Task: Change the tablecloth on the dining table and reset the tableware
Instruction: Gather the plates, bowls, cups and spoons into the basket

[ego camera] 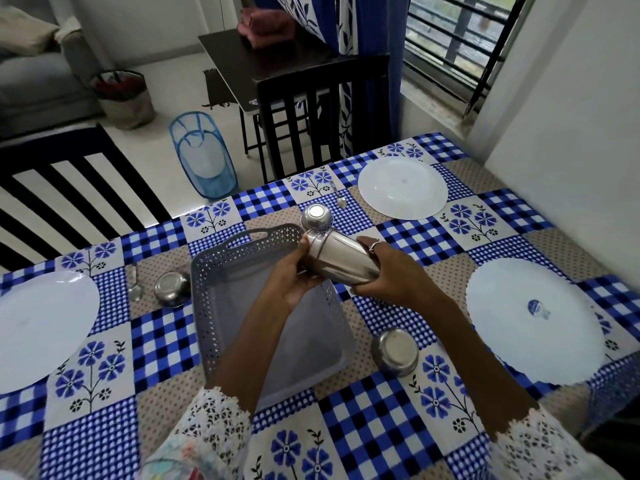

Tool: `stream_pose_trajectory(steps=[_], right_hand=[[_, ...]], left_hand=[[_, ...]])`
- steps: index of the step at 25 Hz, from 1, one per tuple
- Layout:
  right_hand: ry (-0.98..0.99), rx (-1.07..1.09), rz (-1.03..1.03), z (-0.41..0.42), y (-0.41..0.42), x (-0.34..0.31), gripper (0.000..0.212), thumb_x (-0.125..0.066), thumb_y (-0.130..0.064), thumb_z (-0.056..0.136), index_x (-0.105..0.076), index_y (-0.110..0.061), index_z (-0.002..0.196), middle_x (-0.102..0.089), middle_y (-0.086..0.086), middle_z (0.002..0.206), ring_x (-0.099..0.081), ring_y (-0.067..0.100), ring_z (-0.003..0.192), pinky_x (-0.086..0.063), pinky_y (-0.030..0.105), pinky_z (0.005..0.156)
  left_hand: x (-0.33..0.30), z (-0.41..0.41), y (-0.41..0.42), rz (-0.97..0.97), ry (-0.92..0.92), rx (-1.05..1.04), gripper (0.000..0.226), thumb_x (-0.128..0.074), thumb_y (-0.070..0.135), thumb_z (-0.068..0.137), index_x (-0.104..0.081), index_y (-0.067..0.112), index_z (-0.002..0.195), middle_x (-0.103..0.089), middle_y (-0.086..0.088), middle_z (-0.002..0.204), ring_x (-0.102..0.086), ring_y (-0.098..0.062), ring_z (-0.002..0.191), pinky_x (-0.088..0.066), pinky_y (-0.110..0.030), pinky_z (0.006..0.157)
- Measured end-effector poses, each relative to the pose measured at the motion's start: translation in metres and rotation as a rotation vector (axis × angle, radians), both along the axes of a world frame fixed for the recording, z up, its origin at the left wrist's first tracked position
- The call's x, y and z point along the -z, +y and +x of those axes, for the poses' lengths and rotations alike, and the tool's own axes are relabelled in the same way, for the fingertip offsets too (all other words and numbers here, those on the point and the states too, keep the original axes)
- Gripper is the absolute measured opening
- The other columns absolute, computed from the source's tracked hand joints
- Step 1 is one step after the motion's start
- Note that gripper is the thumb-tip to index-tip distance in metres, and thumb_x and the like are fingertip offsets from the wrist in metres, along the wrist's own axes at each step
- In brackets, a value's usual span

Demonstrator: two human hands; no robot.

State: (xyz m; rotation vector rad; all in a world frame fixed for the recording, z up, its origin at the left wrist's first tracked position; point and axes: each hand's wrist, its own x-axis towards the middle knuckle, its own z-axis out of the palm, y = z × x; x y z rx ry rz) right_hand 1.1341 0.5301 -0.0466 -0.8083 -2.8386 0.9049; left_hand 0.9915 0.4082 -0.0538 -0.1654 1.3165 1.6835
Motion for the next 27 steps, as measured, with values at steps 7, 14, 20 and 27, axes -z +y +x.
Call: stream_pose_trajectory(steps=[7, 14, 20, 27], right_hand=[[0.067, 0.488, -0.160, 0.112, 0.063, -0.027, 0.077, -0.087, -0.031, 0.059, -0.050, -0.020, 0.125, -0.056, 0.003, 0.113, -0.059, 0.021, 0.095, -0.056, 0.030, 0.065], [-0.652, 0.397, 0.076, 0.065, 0.077, 0.046, 0.066, -0.080, -0.033, 0.068, -0.051, -0.017, 0.126, -0.053, 0.011, 0.126, -0.054, 0.030, 0.114, -0.043, 0.040, 0.095], [-0.454, 0.295, 0.222, 0.046, 0.051, 0.059, 0.112, -0.079, -0.047, 0.066, -0.014, -0.010, 0.149, -0.021, 0.011, 0.155, -0.007, 0.032, 0.145, -0.006, 0.049, 0.117], [0.003, 0.269, -0.014, 0.017, 0.014, 0.072, 0.104, -0.082, -0.028, 0.067, -0.020, 0.000, 0.145, -0.034, 0.017, 0.144, -0.039, 0.031, 0.130, -0.038, 0.043, 0.108]], left_hand=[[0.008, -0.021, 0.000, 0.005, 0.013, -0.155, 0.044, -0.055, 0.026, 0.093, -0.044, 0.001, 0.127, -0.053, -0.018, 0.122, -0.052, -0.031, 0.109, -0.049, -0.043, 0.089], [0.007, -0.006, 0.010, -0.004, -0.023, -0.160, 0.048, -0.056, 0.026, 0.092, -0.043, 0.000, 0.130, -0.049, -0.020, 0.133, -0.052, -0.032, 0.111, -0.050, -0.041, 0.086], [0.004, -0.009, 0.009, 0.051, -0.081, -0.211, 0.044, -0.057, 0.026, 0.091, -0.043, 0.002, 0.125, -0.047, -0.021, 0.135, -0.047, -0.037, 0.124, -0.047, -0.047, 0.095], [-0.009, -0.005, 0.011, 0.112, -0.152, -0.262, 0.047, -0.056, 0.023, 0.092, -0.040, 0.001, 0.130, -0.044, -0.023, 0.136, -0.043, -0.039, 0.127, -0.041, -0.052, 0.103]])
